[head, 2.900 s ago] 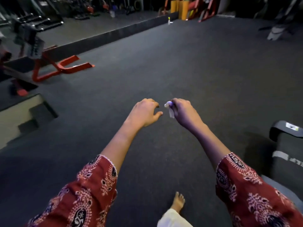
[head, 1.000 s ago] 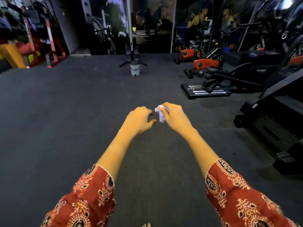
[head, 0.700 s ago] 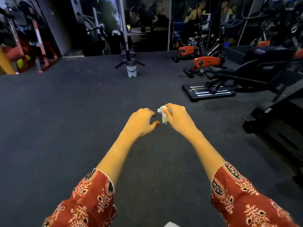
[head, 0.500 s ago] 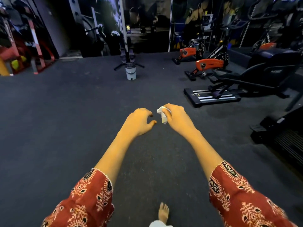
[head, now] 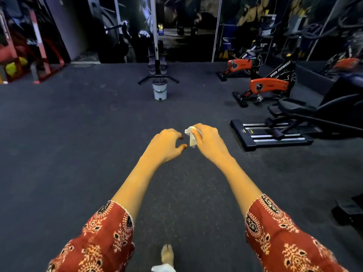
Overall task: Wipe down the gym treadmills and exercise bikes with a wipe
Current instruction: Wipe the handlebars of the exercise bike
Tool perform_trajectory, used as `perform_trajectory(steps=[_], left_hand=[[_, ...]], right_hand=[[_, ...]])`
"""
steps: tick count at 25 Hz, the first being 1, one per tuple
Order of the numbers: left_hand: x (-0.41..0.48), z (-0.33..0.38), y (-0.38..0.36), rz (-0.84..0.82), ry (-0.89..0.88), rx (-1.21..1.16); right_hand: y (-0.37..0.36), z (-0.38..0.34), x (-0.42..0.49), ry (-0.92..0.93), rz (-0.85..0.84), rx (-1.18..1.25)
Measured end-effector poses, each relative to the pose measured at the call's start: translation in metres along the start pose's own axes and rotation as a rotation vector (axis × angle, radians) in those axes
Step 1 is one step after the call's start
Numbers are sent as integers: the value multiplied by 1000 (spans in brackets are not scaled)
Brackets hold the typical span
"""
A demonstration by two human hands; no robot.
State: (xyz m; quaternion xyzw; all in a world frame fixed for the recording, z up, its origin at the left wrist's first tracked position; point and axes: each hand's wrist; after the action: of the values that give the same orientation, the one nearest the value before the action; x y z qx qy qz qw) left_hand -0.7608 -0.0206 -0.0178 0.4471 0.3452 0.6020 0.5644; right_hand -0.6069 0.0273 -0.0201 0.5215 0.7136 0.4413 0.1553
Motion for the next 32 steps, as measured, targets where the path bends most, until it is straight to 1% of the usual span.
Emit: perform_trajectory(steps=[4, 7, 11, 15, 17, 22, 25, 26, 29, 32], left_hand=[[130, -53, -20, -5, -24, 11], [241, -94, -16, -48, -23, 3], [372, -131, -4, 9, -39, -50], [501, -170, -27, -70, -59, -4], [572, -190, -42, -63, -65, 16], [750, -210, -49, -90, -61, 34], [852, -221, -52, -12, -57, -61], [881, -227, -58, -16, -56, -75], [961, -252, -82, -107, -41, -33], [1067, -283, -104, -108, -60, -32]], right_hand=[[-28, 52, 130, 2, 23, 8], [-42, 79, 238, -7, -38, -67], [-47, 110, 362, 18, -8, -82], [-64, 171, 487, -38, 15, -65], [-71, 206, 553, -51, 25, -52], [-54, 283, 720, -27, 11, -68], [-42, 324, 818, -27, 55, -40], [-43, 338, 847, -34, 68, -11], [-53, 379, 920, -53, 37, 27], [-69, 430, 1016, -68, 38, 23]])
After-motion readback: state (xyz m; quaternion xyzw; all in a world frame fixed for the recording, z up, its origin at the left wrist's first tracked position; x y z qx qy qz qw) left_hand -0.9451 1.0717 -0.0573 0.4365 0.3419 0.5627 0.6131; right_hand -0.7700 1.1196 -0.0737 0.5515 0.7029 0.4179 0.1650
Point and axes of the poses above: each hand's wrist, its own x-axis towards the middle knuckle, its own y-axis out of the back of the hand, z = x × y, and after that the axes turned 5 degrees about -x, right-handed
